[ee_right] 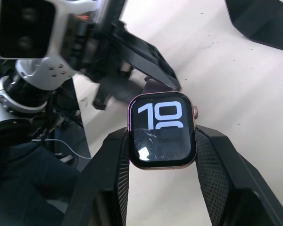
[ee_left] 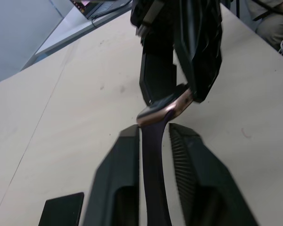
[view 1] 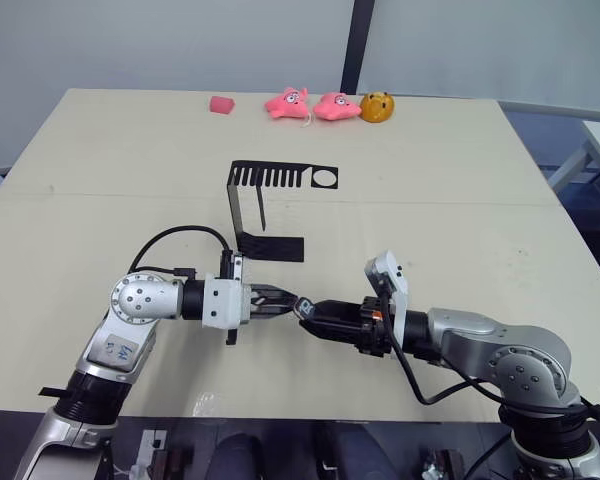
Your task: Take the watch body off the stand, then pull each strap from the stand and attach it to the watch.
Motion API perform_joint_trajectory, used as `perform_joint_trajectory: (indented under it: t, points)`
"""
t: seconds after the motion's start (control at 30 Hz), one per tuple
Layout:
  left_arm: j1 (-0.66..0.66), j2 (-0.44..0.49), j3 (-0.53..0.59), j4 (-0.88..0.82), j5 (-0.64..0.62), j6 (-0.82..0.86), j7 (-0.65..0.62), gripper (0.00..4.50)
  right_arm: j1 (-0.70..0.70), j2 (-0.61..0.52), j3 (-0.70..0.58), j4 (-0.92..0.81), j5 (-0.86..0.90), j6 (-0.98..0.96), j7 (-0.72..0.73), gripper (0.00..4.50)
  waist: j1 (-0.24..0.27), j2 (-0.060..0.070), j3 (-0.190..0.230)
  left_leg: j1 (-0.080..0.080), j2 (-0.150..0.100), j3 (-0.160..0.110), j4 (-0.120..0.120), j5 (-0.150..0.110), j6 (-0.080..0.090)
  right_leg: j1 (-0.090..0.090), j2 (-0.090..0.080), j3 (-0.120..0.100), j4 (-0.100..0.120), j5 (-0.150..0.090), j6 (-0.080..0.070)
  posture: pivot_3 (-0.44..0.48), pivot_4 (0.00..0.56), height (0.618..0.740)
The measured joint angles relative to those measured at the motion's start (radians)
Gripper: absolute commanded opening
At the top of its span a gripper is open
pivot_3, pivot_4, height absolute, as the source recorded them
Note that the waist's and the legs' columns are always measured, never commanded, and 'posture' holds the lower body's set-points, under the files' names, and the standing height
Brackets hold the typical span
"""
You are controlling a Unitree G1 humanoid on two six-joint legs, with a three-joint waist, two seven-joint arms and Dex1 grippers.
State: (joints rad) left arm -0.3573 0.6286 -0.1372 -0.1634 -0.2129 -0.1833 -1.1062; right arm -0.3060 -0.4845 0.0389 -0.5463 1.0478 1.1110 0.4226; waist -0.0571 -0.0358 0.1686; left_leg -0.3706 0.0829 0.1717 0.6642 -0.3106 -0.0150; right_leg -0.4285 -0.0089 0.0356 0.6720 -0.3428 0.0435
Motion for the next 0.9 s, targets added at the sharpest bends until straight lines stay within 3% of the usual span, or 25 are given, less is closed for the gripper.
perform_joint_trajectory:
  t: [0.13, 0.23, 0.4, 0.53, 0.77, 0.9]
  points:
    - [0.045, 0.066, 0.037, 0.012, -0.029, 0.009, -0.026, 4.50, 0.004, -0.022, 0.003, -0.002, -0.042, -0.030, 0.009, 1.49, -0.006, 0.000, 0.000, 0.000, 0.000, 0.000, -0.001, 0.000, 0.000, 0.000, 0.000, 0.000, 0.000, 0.000, 0.000, 0.000, 0.150, 0.740]
    - [0.072, 0.136, 0.110, 0.038, -0.090, 0.010, -0.077, 4.50, 0.003, -0.086, 0.048, -0.014, -0.145, -0.126, 0.081, 1.49, -0.005, 0.000, 0.000, 0.000, 0.000, 0.000, -0.001, 0.000, 0.000, 0.000, 0.000, 0.000, -0.001, 0.000, 0.000, 0.000, 0.150, 0.740]
    - [0.128, 0.206, 0.201, 0.043, -0.277, 0.094, -0.211, 4.50, -0.044, -0.236, 0.237, -0.025, -0.482, -0.443, 0.284, 1.49, -0.005, 0.000, 0.000, 0.000, 0.000, 0.000, -0.001, 0.000, 0.000, 0.000, 0.000, -0.001, -0.002, 0.000, 0.000, 0.000, 0.150, 0.740]
    - [0.138, 0.234, 0.242, 0.061, -0.327, 0.142, -0.271, 4.50, -0.106, -0.179, 0.313, 0.062, -0.595, -0.584, 0.372, 1.49, -0.008, 0.000, 0.000, 0.000, 0.000, 0.000, 0.000, 0.000, 0.000, 0.000, 0.000, -0.001, -0.001, 0.000, 0.000, 0.000, 0.150, 0.740]
    - [0.126, 0.235, 0.257, 0.103, -0.337, 0.145, -0.323, 4.50, -0.231, -0.026, 0.471, 0.288, -0.708, -0.631, 0.480, 1.49, -0.006, 0.000, 0.000, 0.000, 0.000, 0.000, 0.000, 0.000, 0.000, -0.001, 0.000, -0.001, -0.001, -0.001, -0.001, 0.000, 0.150, 0.740]
    - [0.126, 0.235, 0.257, 0.103, -0.336, 0.144, -0.326, 4.50, -0.232, -0.012, 0.509, 0.364, -0.767, -0.632, 0.514, 1.49, -0.004, 0.000, 0.000, 0.000, 0.000, 0.001, 0.000, 0.000, 0.000, -0.001, -0.001, -0.001, 0.000, -0.001, -0.001, 0.000, 0.150, 0.740]
